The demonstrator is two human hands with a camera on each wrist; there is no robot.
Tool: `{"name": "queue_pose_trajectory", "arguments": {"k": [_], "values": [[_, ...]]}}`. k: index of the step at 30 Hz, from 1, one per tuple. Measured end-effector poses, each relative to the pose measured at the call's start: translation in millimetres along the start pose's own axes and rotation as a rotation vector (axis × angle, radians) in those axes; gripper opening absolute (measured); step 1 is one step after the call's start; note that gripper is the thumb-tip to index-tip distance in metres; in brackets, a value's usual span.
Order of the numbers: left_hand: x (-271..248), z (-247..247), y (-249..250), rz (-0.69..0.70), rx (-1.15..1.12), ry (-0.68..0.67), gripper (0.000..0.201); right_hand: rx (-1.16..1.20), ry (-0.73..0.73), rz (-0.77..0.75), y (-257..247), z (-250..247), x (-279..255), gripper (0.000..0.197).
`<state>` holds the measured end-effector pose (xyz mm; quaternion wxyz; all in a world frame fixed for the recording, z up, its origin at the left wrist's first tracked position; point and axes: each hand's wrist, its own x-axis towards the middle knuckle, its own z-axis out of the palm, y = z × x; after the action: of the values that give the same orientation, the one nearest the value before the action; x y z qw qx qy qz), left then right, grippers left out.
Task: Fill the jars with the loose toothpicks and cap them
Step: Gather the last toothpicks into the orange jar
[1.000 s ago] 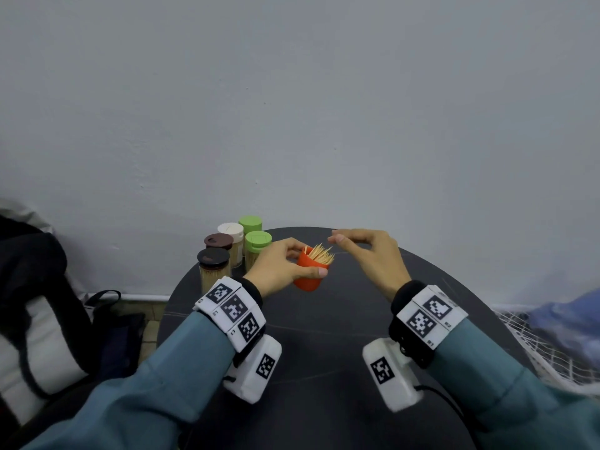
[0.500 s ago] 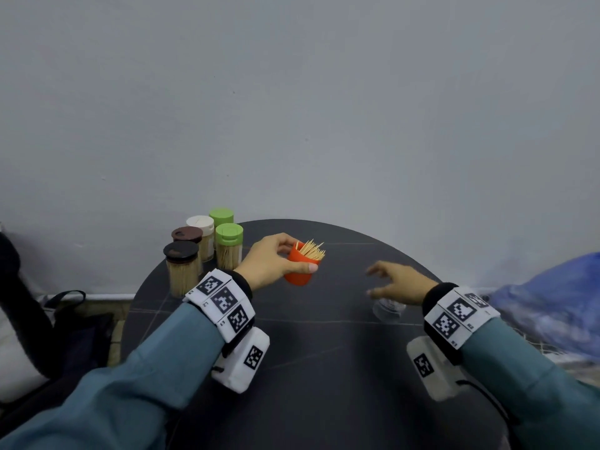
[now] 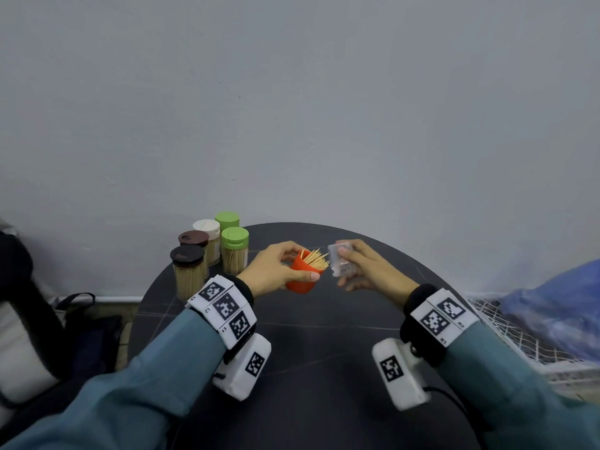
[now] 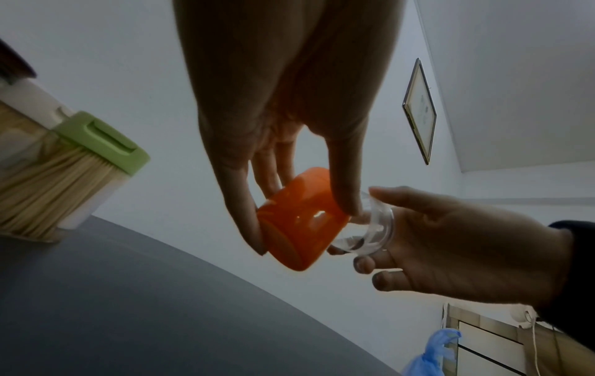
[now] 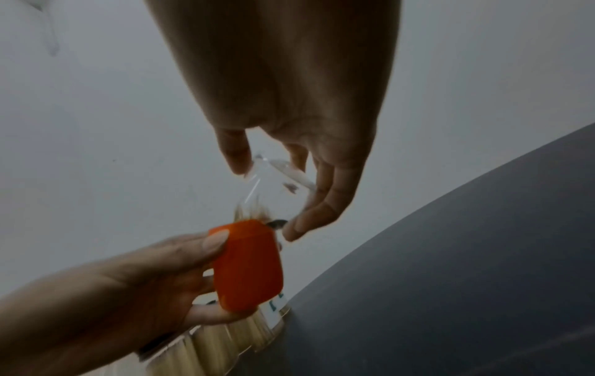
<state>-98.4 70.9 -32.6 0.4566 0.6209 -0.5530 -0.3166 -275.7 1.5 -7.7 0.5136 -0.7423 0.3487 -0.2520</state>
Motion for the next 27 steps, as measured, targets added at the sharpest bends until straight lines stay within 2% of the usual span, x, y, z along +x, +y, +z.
{"name": "queue_pose_trajectory", "arguments": {"k": [7,11,17,27], "values": [[-0.4,-4.8,-5.2,0.042,0.072,0.017,0.051,-0.014,-0.056,0.021,-3.1,19.0,9.8,0.033],[-0.3,-9.2,-9.3,0.049,0.106,0.018,0.051,-0.141,-0.067,-0.03,-8.8,24.0,9.3,0.03],[-2.8,-11.3,-8.1,0.055,0.113,0.009,0.05,-0.378,-0.08,-0.111,-15.2,29.0,9.3,0.035],[-7.3,-18.0,-9.3,0.081,0.167,0.017,0.047,-0.374,-0.082,-0.208,-16.0,32.9,10.4,0.042]]}}
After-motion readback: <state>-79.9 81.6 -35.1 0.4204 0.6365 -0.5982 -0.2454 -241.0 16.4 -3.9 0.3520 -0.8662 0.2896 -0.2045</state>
